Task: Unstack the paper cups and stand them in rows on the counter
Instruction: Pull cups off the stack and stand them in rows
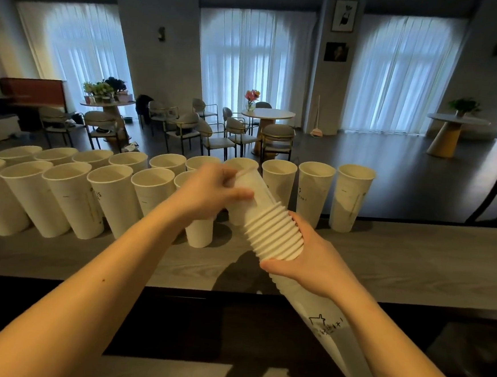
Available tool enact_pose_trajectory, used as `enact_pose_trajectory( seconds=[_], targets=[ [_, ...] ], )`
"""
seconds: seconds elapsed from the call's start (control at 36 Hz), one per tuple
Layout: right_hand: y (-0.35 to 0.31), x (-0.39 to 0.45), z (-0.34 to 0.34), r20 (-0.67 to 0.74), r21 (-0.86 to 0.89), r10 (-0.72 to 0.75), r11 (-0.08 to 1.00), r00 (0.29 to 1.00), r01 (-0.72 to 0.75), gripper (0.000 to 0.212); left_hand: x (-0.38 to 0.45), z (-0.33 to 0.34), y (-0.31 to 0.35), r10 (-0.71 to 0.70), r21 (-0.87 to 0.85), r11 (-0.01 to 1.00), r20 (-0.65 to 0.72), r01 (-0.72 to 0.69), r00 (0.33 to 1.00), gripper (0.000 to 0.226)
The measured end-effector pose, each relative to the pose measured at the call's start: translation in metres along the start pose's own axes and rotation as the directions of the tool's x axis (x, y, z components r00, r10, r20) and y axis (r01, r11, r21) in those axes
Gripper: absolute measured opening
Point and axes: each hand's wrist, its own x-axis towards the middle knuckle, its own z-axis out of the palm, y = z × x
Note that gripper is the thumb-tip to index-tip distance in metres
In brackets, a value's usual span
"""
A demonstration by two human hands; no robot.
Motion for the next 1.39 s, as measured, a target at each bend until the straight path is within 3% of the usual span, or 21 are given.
enact_pose_trajectory(
  seconds=[0.08, 0.14, 0.22, 0.36, 0.53, 0.67, 0.86, 0.92, 1.0, 1.03, 1.08, 1.14, 1.17, 1.22, 1.39],
  targets=[
    [0.011, 0.0, -0.004, 0.003, -0.011, 0.053, 0.999, 0.999, -0.053, 0.1, 0.012, -0.013, 0.007, 0.056, 0.097, 0.995, -0.173, -0.039, 0.983, 0.016],
    [0.017, 0.001, -0.006, 0.017, -0.026, 0.091, 0.996, 0.996, -0.091, 0.103, 0.02, -0.013, 0.006, 0.108, 0.205, 0.977, -0.213, -0.064, 0.971, 0.016],
    [0.025, 0.002, -0.006, 0.007, -0.032, 0.135, 0.99, 0.991, -0.135, 0.102, 0.029, 0.003, 0.0, 0.148, 0.392, 0.917, -0.17, -0.07, 0.974, 0.021],
    [0.035, 0.005, -0.005, 0.0, 0.003, 0.162, 0.987, 0.987, -0.162, 0.101, 0.036, 0.04, -0.018, 0.168, 0.602, 0.79, -0.026, -0.119, 0.985, 0.01],
    [0.04, 0.009, -0.004, 0.009, 0.022, 0.163, 0.986, 0.987, -0.163, 0.1, 0.045, 0.054, -0.041, 0.198, 0.708, 0.691, 0.005, -0.143, 0.98, 0.021],
    [0.041, 0.013, -0.004, 0.019, 0.037, 0.159, 0.986, 0.987, -0.16, 0.101, 0.053, 0.054, -0.052, 0.224, 0.731, 0.668, -0.018, -0.14, 0.975, 0.026],
    [0.04, 0.013, -0.007, 0.001, 0.07, 0.148, 0.987, 0.989, -0.147, 0.1, 0.06, 0.053, -0.052, 0.153, 0.678, 0.729, -0.017, -0.101, 0.988, 0.027],
    [0.039, 0.011, -0.009, -0.009, 0.075, 0.141, 0.987, 0.99, -0.14, 0.1, 0.058, 0.05, -0.046, 0.169, 0.595, 0.8, -0.113, -0.07, 0.979, 0.032],
    [0.038, 0.008, -0.013, -0.018, 0.077, 0.133, 0.988, 0.991, -0.131, 0.101, 0.043, 0.05, -0.02, 0.268, 0.397, 0.907, -0.284, -0.142, 0.921, 0.026],
    [0.037, 0.007, -0.014, -0.021, 0.076, 0.128, 0.989, 0.991, -0.126, 0.1, 0.037, 0.051, -0.01, 0.233, 0.294, 0.943, -0.246, -0.157, 0.941, 0.024],
    [0.034, 0.003, -0.017, -0.035, 0.076, 0.113, 0.991, 0.993, -0.11, 0.098, 0.026, 0.052, 0.008, 0.103, 0.05, 0.993, 0.033, -0.105, 0.994, 0.028],
    [0.03, 0.001, -0.019, -0.044, 0.069, 0.102, 0.993, 0.994, -0.099, 0.097, 0.019, 0.053, 0.018, 0.034, -0.006, 0.999, 0.335, -0.033, 0.942, 0.033],
    [0.028, -0.001, -0.02, -0.049, 0.06, 0.101, 0.993, 0.994, -0.098, 0.098, 0.018, 0.053, 0.02, 0.033, 0.031, 0.998, 0.41, -0.05, 0.912, 0.032],
    [0.025, -0.004, -0.023, -0.053, 0.038, 0.096, 0.995, 0.994, -0.094, 0.101, 0.016, 0.054, 0.022, 0.059, 0.053, 0.994, 0.436, -0.091, 0.898, 0.027],
    [0.02, -0.014, -0.032, -0.067, 0.002, 0.055, 0.998, 0.996, -0.055, 0.101, 0.014, 0.058, 0.025, 0.007, -0.051, 0.999, 0.323, 0.01, 0.946, 0.013]
  ],
)
